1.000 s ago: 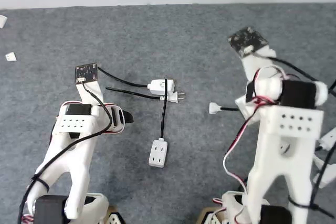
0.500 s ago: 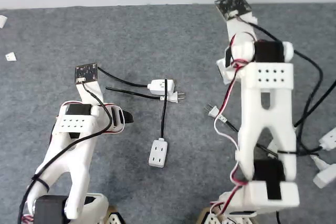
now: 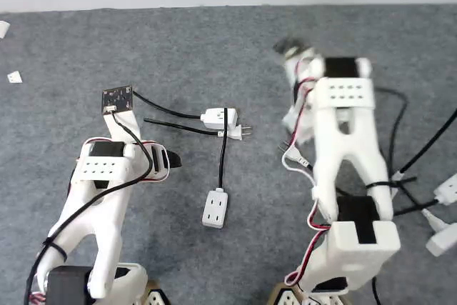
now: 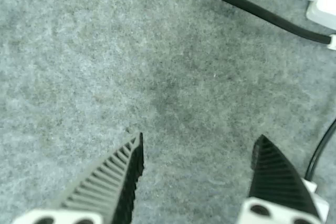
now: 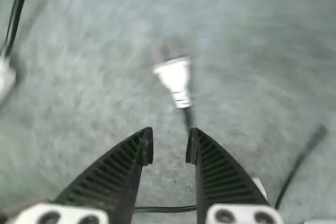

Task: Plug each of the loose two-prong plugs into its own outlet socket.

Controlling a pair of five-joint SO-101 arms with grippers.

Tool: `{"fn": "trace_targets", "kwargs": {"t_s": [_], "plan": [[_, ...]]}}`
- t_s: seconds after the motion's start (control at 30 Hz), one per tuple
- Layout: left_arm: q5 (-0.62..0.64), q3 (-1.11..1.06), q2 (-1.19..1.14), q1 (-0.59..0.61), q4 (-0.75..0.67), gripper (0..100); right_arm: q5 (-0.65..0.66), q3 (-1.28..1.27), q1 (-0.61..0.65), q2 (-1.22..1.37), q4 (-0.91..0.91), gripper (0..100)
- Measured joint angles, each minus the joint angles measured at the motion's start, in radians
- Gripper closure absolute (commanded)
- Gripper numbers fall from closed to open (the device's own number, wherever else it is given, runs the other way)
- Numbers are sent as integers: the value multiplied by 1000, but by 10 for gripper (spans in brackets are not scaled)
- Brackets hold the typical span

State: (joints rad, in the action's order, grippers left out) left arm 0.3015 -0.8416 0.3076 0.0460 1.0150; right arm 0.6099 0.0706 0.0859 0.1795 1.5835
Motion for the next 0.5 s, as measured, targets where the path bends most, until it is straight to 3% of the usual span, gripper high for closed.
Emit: {"fn": "trace_targets", "kwargs": {"t_s": [0.1,0.23,0.5], "plan": [[-3,0,0,0,0,692,123,-155,-11,0,-133,881],[-32,0,0,0,0,692,181,-290,-40,2,-313,881],[-37,0,0,0,0,692,241,-443,-2,2,-439,881]]}}
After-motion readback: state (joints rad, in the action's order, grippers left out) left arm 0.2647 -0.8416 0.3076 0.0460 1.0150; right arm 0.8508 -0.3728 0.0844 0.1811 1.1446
